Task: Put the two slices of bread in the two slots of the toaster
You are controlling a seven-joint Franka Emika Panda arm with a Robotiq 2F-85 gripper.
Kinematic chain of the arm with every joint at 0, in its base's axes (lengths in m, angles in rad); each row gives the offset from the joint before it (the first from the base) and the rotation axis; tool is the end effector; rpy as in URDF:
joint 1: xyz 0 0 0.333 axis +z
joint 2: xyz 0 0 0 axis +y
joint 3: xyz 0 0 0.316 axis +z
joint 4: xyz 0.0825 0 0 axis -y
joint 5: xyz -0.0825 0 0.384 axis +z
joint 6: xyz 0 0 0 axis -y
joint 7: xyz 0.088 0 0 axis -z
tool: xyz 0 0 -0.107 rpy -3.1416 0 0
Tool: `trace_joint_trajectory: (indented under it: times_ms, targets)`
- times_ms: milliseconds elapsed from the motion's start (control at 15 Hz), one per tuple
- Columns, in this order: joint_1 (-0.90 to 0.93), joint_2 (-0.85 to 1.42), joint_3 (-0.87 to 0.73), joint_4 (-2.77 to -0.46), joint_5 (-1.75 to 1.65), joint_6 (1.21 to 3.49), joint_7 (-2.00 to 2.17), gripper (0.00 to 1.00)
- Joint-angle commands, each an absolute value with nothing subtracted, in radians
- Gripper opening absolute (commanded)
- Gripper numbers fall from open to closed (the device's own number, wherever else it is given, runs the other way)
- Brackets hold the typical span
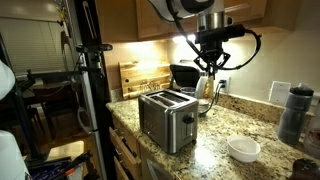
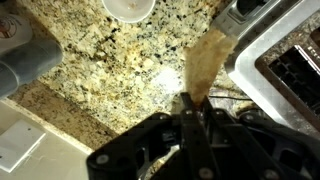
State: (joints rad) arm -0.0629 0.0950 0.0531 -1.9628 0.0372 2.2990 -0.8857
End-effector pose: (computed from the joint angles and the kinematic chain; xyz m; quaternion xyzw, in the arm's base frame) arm 0.6010 -0.0058 0.4502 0.9035 0.4109 0.1162 0.0361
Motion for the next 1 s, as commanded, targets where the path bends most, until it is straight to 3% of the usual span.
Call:
trace_joint_trajectory:
  times_ms: [0,933]
  targets:
    - [-0.048,0.032,0.046,-2.014,0.051,2.31,-0.918,0.09]
    - [-0.028,0.015,0.052,-1.983,0.175,2.194,-1.08,0.09]
